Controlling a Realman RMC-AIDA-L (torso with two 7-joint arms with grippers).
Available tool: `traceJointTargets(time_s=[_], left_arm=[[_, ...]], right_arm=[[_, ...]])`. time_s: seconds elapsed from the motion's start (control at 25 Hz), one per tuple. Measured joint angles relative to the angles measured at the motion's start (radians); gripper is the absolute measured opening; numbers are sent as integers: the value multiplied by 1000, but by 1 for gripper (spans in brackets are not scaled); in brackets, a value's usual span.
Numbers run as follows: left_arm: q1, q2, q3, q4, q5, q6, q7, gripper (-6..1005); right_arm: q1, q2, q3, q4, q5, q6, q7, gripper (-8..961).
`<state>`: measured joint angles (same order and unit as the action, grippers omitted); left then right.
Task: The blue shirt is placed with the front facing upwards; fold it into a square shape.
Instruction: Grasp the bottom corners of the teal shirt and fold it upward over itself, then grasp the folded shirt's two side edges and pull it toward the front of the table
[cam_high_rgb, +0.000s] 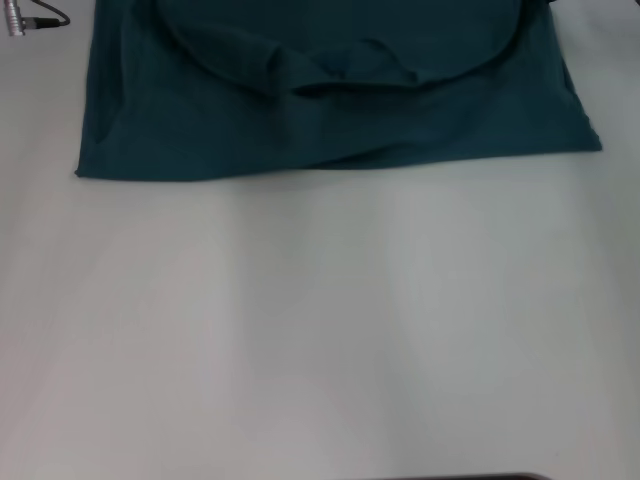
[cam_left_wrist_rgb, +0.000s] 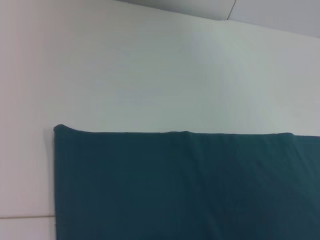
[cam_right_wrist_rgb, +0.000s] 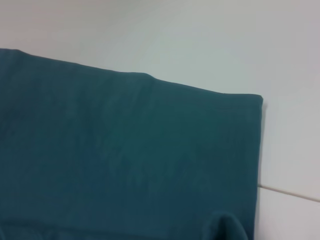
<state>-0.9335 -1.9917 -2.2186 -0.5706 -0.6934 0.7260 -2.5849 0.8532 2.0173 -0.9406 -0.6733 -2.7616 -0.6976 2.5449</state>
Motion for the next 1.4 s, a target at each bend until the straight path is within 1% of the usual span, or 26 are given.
traceJointTargets(time_s=[0.04, 0.08, 0.16, 0.2, 0.24, 0.32, 0.4, 0.44, 0.52, 0.6, 0.68, 0.72, 0.8, 0.88, 1.0, 1.2, 1.4], left_arm=[[1, 1, -1, -5, 0, 11, -10, 314], [1, 1, -1, -5, 0, 11, -10, 356], [14, 6, -23, -27, -5, 40, -29, 439], [27, 8, -42, -46, -12, 62, -35, 480], [44, 8, -66, -71, -21, 93, -37, 559], [85, -1, -108, -138, -44, 158, -36, 717], [148, -14, -136, -231, -87, 247, -35, 742], [169, -18, -142, -258, -100, 272, -35, 755], [237, -23, -159, -319, -163, 359, -37, 780], [282, -24, -184, -337, -223, 430, -37, 780], [324, -24, -226, -334, -291, 508, -29, 780], [324, -24, -226, -334, -291, 508, -29, 780], [377, -27, -272, -306, -357, 577, -6, 780], [398, -28, -284, -285, -378, 592, 1, 780], [431, -28, -306, -232, -396, 598, 18, 780], [451, -23, -313, -158, -398, 595, 54, 779], [451, -20, -306, -137, -389, 557, 85, 779]], right_arm=[[0, -3, 26, -11, 5, -27, 0, 391], [0, -3, 26, -11, 5, -27, 0, 474], [-4, -8, 63, -35, 22, -76, -3, 641], [-10, -12, 85, -55, 42, -114, -9, 661], [-21, -15, 100, -77, 69, -153, -18, 681], [-56, -19, 125, -132, 149, -241, -48, 721], [-114, -21, 148, -198, 285, -349, -100, 762], [-146, -22, 159, -225, 356, -401, -128, 782], [-200, -28, 184, -252, 482, -500, -177, 822], [-252, -40, 222, -249, 614, -611, -230, 862], [-299, -48, 259, -233, 718, -708, -277, 860], [-322, -50, 277, -225, 759, -755, -298, 859], [-358, -51, 308, -211, 814, -832, -335, 857], [-396, -50, 340, -191, 852, -903, -382, 856], [-430, -49, 391, -145, 878, -969, -452, 856], [-451, -55, 420, -89, 878, -978, -488, 856], [-443, -61, 421, -65, 879, -967, -508, 856]])
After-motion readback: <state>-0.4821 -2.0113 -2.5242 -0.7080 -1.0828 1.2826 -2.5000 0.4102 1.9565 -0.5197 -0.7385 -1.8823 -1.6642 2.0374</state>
